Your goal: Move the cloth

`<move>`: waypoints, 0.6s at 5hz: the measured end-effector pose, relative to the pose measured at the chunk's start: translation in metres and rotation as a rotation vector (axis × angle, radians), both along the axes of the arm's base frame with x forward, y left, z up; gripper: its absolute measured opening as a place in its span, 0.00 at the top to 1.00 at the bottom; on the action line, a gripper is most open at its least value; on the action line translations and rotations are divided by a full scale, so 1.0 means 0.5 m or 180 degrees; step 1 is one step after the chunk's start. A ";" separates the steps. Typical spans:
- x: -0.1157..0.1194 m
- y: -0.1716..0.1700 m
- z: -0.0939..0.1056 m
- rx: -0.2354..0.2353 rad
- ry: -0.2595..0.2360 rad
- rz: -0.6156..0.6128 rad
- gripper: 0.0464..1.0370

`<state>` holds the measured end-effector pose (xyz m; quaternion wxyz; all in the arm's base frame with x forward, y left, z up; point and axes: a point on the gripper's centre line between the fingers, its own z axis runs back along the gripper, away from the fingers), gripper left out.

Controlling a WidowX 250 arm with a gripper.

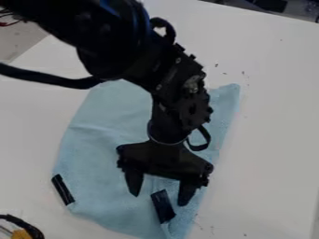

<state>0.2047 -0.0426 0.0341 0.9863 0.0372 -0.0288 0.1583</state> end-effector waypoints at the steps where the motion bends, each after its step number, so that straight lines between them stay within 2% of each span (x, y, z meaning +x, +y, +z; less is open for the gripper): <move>1: -0.006 -0.002 -0.010 -0.0065 -0.0021 -0.0012 0.05; 2: 0.003 -0.006 -0.025 -0.0106 -0.0045 -0.0042 0.15; 3: 0.014 -0.002 -0.058 -0.0168 -0.0023 -0.0076 0.36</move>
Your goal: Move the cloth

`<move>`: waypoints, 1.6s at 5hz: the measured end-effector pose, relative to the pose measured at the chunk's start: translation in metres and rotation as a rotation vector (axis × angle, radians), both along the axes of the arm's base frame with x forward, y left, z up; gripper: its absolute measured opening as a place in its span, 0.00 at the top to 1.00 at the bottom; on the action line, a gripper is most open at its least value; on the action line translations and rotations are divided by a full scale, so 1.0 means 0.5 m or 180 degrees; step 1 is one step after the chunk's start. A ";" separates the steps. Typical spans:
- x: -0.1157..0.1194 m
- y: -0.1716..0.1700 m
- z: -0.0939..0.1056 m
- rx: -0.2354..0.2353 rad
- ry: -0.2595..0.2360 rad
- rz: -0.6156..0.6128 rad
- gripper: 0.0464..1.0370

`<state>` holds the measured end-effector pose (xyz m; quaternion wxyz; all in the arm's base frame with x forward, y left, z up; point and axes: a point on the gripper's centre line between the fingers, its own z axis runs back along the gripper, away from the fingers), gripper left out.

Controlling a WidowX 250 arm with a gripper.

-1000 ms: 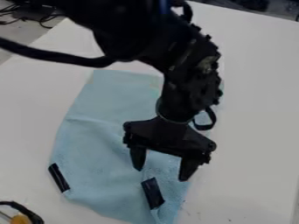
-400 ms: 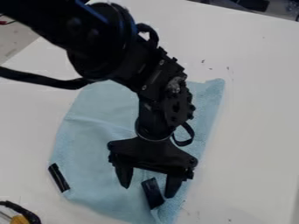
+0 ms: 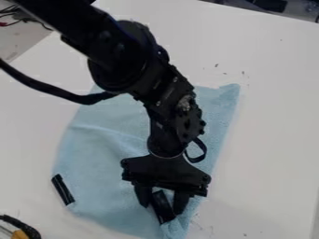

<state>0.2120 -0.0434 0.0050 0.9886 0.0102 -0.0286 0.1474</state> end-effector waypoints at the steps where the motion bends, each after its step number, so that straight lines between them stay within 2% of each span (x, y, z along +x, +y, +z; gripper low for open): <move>1: 0.017 0.004 -0.004 -0.0046 0.0012 -0.0049 0.52; 2: 0.032 0.010 0.000 -0.0025 0.0006 -0.0120 0.70; 3: 0.037 0.019 0.016 0.0109 0.0123 -0.0153 0.84; 4: 0.047 0.019 0.049 0.0252 0.0146 -0.0158 0.96; 5: 0.047 0.011 0.076 0.0383 0.0202 -0.0144 0.99; 6: 0.062 -0.009 0.111 0.0503 0.0158 -0.0153 0.99; 7: 0.080 -0.042 0.125 0.0549 0.0065 -0.0168 0.99; 8: 0.092 -0.094 0.098 0.0621 -0.0002 -0.0246 0.99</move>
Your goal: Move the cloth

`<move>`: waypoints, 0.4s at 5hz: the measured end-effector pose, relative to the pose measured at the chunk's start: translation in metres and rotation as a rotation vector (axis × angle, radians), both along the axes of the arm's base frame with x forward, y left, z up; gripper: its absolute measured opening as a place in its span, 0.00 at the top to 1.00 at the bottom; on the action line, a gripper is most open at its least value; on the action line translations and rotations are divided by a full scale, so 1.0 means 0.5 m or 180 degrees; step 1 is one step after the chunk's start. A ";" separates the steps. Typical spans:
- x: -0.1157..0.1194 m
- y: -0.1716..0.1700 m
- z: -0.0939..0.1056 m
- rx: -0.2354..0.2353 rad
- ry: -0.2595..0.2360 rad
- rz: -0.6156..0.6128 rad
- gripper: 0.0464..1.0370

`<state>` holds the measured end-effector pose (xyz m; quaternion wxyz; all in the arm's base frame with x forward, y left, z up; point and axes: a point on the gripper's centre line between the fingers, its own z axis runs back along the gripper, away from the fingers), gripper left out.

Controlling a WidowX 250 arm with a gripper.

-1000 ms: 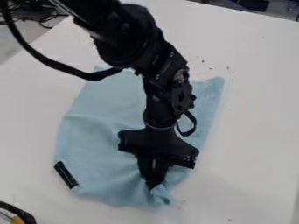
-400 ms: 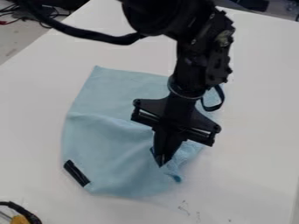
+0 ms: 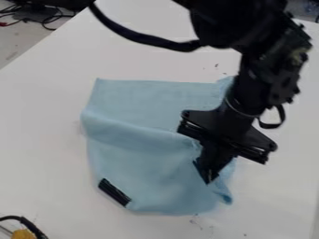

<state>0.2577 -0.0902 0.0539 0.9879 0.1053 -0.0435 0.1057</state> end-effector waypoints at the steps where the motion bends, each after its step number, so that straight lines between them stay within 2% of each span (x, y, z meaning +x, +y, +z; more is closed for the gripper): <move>1: 0.000 -0.031 -0.031 0.0017 -0.0021 -0.0060 0.99; 2: 0.007 -0.047 -0.041 0.0004 -0.0070 -0.0082 0.97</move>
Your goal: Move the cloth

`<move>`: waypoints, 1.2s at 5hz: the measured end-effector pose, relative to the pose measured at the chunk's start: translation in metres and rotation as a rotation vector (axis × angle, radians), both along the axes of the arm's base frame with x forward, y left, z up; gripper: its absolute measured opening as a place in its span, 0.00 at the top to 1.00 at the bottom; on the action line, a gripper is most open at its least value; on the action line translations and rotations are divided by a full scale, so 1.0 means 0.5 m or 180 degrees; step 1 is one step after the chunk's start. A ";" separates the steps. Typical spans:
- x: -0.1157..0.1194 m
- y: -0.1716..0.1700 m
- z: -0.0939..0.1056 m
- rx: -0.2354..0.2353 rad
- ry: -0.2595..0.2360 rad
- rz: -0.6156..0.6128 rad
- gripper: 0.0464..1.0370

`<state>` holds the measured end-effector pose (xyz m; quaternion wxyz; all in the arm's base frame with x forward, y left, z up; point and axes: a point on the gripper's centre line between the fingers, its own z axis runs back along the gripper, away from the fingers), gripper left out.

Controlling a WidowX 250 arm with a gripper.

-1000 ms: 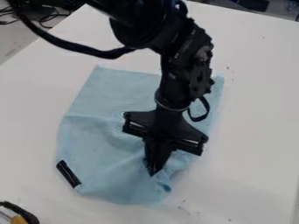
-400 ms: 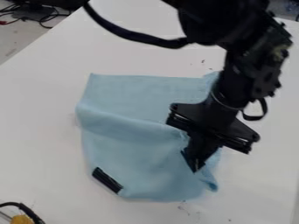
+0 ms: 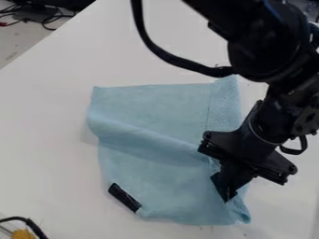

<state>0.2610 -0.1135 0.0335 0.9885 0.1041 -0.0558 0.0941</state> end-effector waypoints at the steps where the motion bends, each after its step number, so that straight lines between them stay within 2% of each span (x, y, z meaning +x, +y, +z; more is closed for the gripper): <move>1: 0.006 -0.009 0.000 0.0013 -0.0089 0.0035 0.81; 2: 0.012 -0.013 0.001 0.0005 -0.0138 0.0050 0.55; 3: 0.017 -0.015 0.006 -0.0009 -0.0169 0.0067 0.23; 4: 0.019 -0.017 0.004 -0.0031 -0.0199 0.0113 0.03; 5: 0.025 -0.021 0.010 -0.0072 -0.0258 0.0230 0.03; 6: 0.033 -0.031 0.043 -0.0183 -0.0334 0.0280 0.04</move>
